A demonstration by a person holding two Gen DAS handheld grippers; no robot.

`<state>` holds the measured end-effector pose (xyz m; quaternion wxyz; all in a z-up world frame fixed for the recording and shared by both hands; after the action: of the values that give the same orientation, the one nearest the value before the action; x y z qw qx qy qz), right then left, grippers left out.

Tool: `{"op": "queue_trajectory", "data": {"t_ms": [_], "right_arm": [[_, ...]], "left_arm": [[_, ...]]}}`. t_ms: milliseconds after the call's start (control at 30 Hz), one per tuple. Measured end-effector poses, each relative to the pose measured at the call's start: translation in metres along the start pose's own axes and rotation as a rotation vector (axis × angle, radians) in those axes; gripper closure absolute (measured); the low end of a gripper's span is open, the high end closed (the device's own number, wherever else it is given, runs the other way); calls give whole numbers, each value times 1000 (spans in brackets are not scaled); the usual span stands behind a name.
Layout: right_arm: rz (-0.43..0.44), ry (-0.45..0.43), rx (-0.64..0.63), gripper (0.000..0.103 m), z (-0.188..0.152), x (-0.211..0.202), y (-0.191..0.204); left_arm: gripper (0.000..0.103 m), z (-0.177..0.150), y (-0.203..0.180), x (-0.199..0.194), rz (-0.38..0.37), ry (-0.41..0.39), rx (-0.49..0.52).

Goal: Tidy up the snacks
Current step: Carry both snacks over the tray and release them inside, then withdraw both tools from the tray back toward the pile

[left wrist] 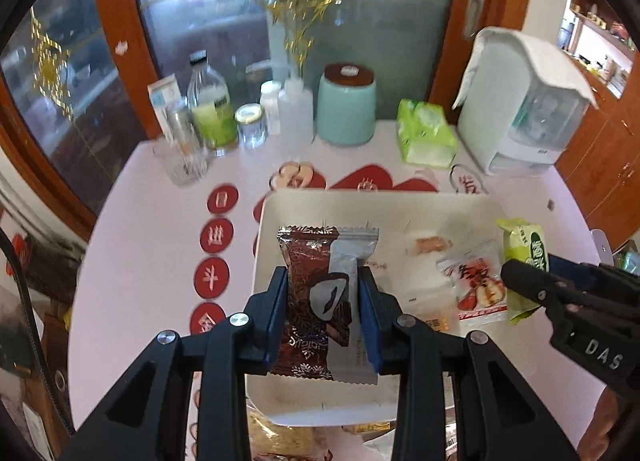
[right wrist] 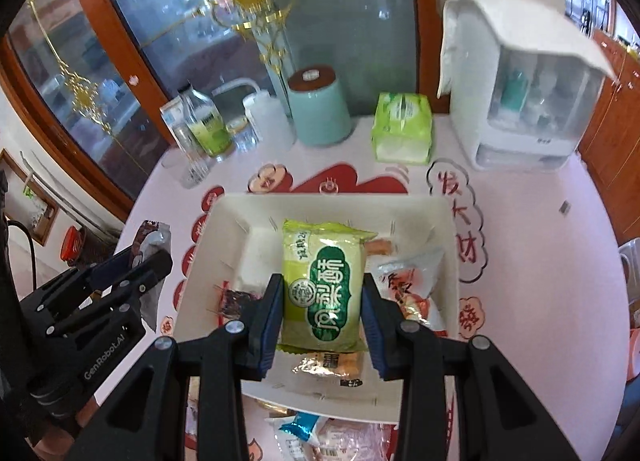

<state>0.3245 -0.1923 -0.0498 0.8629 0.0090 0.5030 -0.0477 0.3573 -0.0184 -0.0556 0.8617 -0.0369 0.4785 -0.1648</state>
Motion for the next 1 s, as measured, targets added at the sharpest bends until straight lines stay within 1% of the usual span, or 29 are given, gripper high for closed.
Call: {"op": "queue_trajectory", "data": {"t_ms": [33, 67, 100, 133, 167, 200, 300, 333, 533, 767, 867, 933, 1000], "right_arm": [[0, 15, -4, 65, -2, 8, 1], [1, 32, -11, 65, -4, 17, 3], [2, 50, -16, 65, -7, 25, 4], [4, 64, -21, 64, -10, 32, 4], [0, 79, -30, 63, -14, 39, 5], [-4, 86, -35, 61, -17, 43, 5], [-13, 95, -41, 54, -24, 47, 4], [-15, 96, -41, 54, -25, 47, 3], [-5, 99, -31, 53, -31, 43, 1], [-17, 89, -40, 53, -40, 31, 3], [0, 87, -39, 53, -47, 25, 4], [14, 85, -33, 52, -51, 21, 4], [10, 72, -35, 50, -55, 15, 5]], "left_arm": [[70, -4, 2, 6, 3, 14, -7], [67, -7, 4, 13, 6, 30, -13], [52, -11, 5, 20, 12, 49, -19], [42, -15, 8, 26, 22, 68, -27], [27, -19, 10, 31, 34, 77, -37], [23, -22, 12, 32, 41, 77, -42], [23, -29, 16, 36, 50, 85, -52], [23, -30, 18, 36, 54, 88, -57], [23, -34, 23, 27, 60, 75, -74], [23, -37, 17, 10, 70, 43, -37], [23, -40, 15, 0, 69, 31, -28], [23, -42, 14, -7, 65, 23, -24], [23, -45, 13, -13, 62, 17, -18]]}}
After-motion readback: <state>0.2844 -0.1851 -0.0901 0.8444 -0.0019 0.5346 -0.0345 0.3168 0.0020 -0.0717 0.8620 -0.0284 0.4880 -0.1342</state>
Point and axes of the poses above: each gripper's, at about its wrist camera, not at the fingertips, and x roughly the way its jaws point, y to its left, z to its top, the point moved 3 cm from there along x, roughly the way its jaws point, and after that the axes turned 14 degrees about -z, right-handed, at the moved point
